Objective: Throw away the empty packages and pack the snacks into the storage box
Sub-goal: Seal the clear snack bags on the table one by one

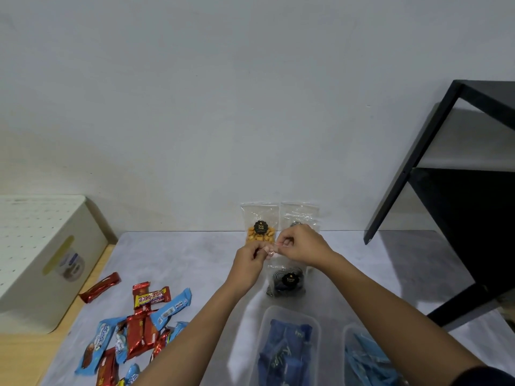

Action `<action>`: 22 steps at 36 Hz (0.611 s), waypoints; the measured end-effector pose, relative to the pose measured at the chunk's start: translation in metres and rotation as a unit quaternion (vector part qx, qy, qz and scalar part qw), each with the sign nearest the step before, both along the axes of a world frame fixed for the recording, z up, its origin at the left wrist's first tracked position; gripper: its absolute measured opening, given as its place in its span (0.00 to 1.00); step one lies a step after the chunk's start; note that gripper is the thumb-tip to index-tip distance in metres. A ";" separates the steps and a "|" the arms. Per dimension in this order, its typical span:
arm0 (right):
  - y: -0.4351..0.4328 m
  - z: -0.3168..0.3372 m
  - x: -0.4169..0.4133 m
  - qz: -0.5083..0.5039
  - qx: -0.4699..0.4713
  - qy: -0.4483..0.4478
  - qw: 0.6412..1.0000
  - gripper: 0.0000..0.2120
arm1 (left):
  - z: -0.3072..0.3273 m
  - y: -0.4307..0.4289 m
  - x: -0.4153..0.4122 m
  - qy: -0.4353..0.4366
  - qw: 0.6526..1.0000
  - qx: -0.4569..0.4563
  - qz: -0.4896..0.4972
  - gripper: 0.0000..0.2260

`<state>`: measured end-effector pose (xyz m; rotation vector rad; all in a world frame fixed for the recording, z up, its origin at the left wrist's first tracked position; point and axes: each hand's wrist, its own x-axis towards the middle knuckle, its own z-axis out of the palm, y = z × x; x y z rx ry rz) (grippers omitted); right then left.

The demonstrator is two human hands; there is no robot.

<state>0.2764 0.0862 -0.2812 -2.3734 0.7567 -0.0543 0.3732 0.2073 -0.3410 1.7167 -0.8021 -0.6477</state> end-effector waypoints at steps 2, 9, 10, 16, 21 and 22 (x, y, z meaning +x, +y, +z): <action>-0.005 0.004 -0.001 0.008 0.036 0.002 0.999 0.07 | 0.000 0.000 0.001 -0.002 1.000 -0.005 0.014 0.08; -0.012 0.007 -0.009 0.005 0.040 0.018 0.999 0.08 | 0.002 0.001 0.003 -0.019 1.000 -0.012 0.011 0.08; -0.012 0.007 -0.010 0.002 0.036 0.021 0.999 0.09 | 0.003 0.001 0.002 -0.017 1.000 -0.013 0.005 0.09; -0.012 0.006 -0.015 -0.018 0.006 0.027 0.999 0.12 | 0.004 0.002 0.000 -0.034 0.999 -0.011 -0.011 0.03; -0.017 0.009 -0.026 0.004 0.058 0.000 0.998 0.10 | 0.006 -0.001 0.000 -0.071 0.997 0.008 -0.007 0.03; -0.018 0.009 -0.029 0.004 0.050 0.001 0.999 0.10 | 0.007 -0.001 0.000 -0.074 0.997 0.009 -0.003 0.03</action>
